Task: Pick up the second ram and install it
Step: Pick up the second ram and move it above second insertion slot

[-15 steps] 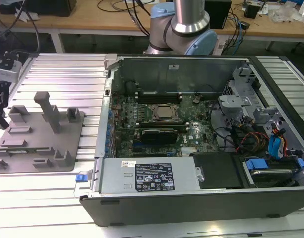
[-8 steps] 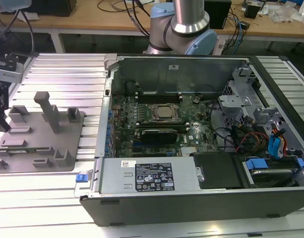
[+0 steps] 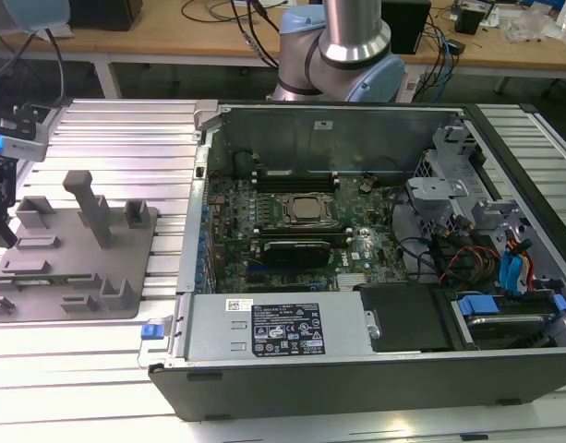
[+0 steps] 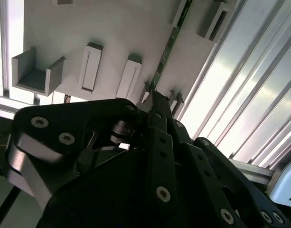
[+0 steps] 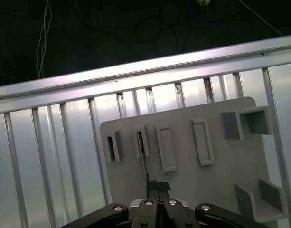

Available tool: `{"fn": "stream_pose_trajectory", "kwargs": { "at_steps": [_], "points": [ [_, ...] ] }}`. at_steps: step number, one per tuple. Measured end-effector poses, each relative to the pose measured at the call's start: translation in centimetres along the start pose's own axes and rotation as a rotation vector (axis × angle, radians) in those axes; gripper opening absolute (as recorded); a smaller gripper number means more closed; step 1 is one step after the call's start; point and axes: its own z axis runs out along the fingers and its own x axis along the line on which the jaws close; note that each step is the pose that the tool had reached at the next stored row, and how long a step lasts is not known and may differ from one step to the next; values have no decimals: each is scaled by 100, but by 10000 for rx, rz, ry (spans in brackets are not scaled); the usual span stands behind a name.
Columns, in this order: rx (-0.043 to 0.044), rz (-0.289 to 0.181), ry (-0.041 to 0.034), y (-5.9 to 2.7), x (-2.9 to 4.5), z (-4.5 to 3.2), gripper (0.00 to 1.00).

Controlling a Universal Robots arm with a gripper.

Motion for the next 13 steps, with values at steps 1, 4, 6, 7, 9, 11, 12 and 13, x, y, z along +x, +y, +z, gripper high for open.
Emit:
{"fn": "stream_pose_trajectory", "kwargs": {
  "at_steps": [1,4,6,7,9,11,12,13],
  "points": [
    [3,-34,-1,-5,13,22,8],
    [9,-302,-8,-10,35,79,8],
    [11,-450,-21,-10,36,90,8],
    [13,-539,-26,-10,37,94,8],
    [20,-713,-29,-16,42,118,8],
    [19,-762,-27,-24,50,133,8],
    [19,-776,-25,-35,53,140,8],
    [18,-790,-24,-51,54,145,8]
  ]
}}
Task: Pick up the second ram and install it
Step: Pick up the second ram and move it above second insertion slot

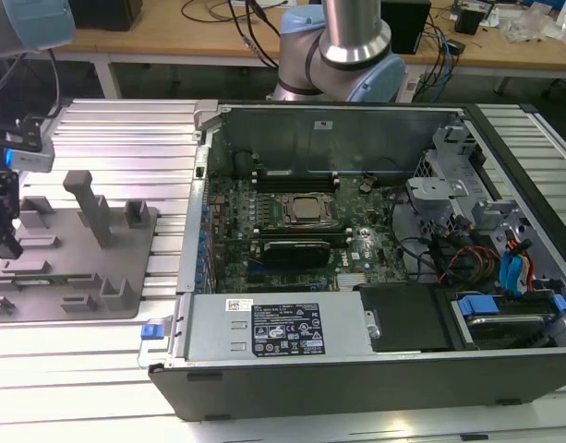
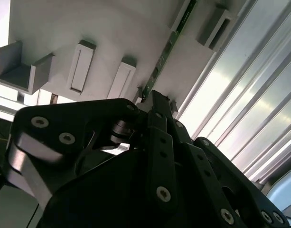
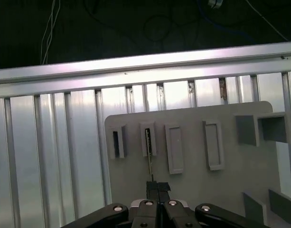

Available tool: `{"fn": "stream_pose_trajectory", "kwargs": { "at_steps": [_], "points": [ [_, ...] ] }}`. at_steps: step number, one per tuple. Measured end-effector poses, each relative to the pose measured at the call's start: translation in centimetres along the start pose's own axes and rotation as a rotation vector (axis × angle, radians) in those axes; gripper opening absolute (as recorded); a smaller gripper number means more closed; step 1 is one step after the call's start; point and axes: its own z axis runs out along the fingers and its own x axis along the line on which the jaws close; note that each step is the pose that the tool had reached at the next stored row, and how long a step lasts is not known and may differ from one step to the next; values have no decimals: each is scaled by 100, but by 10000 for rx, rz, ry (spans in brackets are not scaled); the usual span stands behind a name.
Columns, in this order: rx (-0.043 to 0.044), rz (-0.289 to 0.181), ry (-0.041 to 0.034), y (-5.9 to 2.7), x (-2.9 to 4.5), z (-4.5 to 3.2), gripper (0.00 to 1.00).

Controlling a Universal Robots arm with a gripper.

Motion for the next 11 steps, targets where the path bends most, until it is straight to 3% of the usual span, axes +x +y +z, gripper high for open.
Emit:
{"fn": "stream_pose_trajectory", "kwargs": {
  "at_steps": [2,7,11],
  "points": [
    [-1,-19,-2,-32,4,15,8],
    [6,-339,5,-39,7,174,8],
    [11,-483,8,-40,5,246,8]
  ]
}}
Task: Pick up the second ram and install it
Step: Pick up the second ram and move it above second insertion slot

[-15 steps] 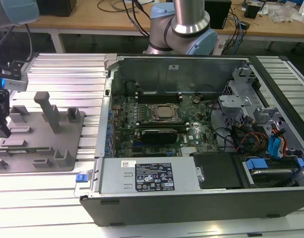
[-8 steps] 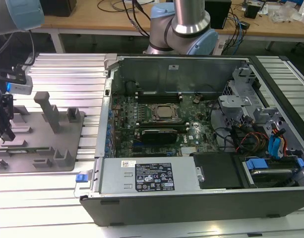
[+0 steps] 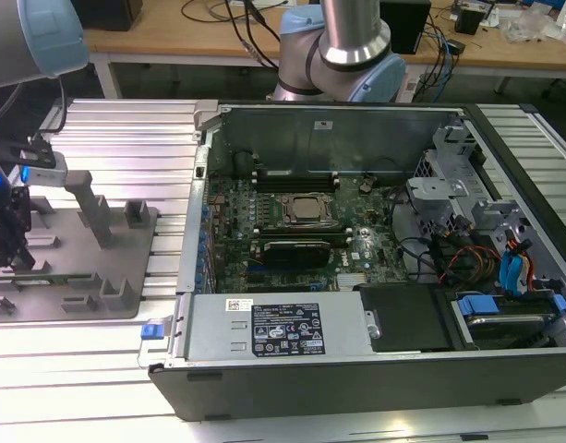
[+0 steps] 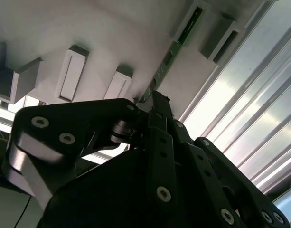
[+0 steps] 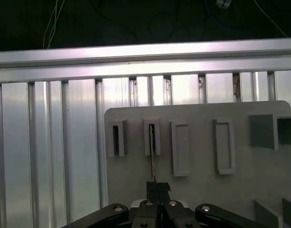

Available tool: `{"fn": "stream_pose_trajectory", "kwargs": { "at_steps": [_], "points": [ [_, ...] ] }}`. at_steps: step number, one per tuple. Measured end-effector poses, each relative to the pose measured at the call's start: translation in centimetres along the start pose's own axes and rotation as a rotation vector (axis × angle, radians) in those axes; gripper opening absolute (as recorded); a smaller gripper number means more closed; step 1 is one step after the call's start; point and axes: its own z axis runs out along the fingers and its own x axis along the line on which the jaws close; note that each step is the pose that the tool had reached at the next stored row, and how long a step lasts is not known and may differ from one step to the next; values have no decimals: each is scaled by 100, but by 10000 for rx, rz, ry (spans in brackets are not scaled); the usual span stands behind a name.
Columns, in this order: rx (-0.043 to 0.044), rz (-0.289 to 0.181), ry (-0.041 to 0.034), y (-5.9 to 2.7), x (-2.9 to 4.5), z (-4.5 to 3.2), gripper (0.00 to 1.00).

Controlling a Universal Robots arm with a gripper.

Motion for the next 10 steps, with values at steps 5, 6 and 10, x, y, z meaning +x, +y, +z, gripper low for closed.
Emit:
{"fn": "stream_pose_trajectory", "kwargs": {
  "at_steps": [5,6,10],
  "points": [
    [-1,-34,2,0,-1,14,9],
    [0,-34,1,0,-1,15,14],
    [1,-36,2,1,-1,19,28]
  ]
}}
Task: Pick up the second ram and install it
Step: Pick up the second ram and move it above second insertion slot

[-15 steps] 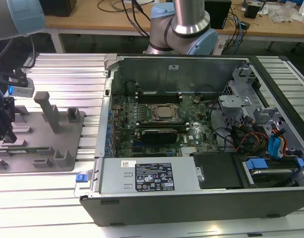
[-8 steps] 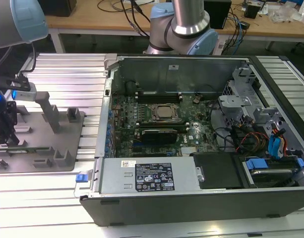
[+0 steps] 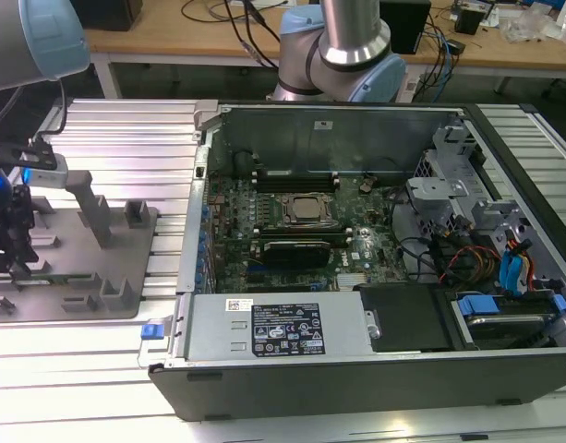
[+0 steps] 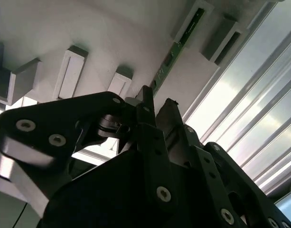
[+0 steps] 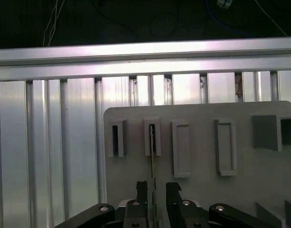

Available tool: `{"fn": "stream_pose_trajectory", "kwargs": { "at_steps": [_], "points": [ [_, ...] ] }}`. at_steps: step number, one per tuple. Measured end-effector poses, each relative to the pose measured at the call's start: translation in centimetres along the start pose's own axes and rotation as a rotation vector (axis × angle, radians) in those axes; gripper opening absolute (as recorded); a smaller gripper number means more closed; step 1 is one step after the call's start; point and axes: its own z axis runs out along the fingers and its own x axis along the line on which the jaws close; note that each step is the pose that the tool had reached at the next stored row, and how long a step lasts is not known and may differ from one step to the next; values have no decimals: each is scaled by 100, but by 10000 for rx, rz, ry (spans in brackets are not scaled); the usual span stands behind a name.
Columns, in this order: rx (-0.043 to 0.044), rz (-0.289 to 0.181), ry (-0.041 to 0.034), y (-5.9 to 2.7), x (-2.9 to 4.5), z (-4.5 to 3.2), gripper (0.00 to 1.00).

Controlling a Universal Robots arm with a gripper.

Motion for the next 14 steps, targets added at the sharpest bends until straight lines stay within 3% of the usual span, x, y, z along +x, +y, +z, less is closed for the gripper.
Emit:
{"fn": "stream_pose_trajectory", "kwargs": {
  "at_steps": [6,14],
  "points": [
    [32,-264,5,33,-2,136,28],
    [36,-437,9,64,-3,219,28]
  ]
}}
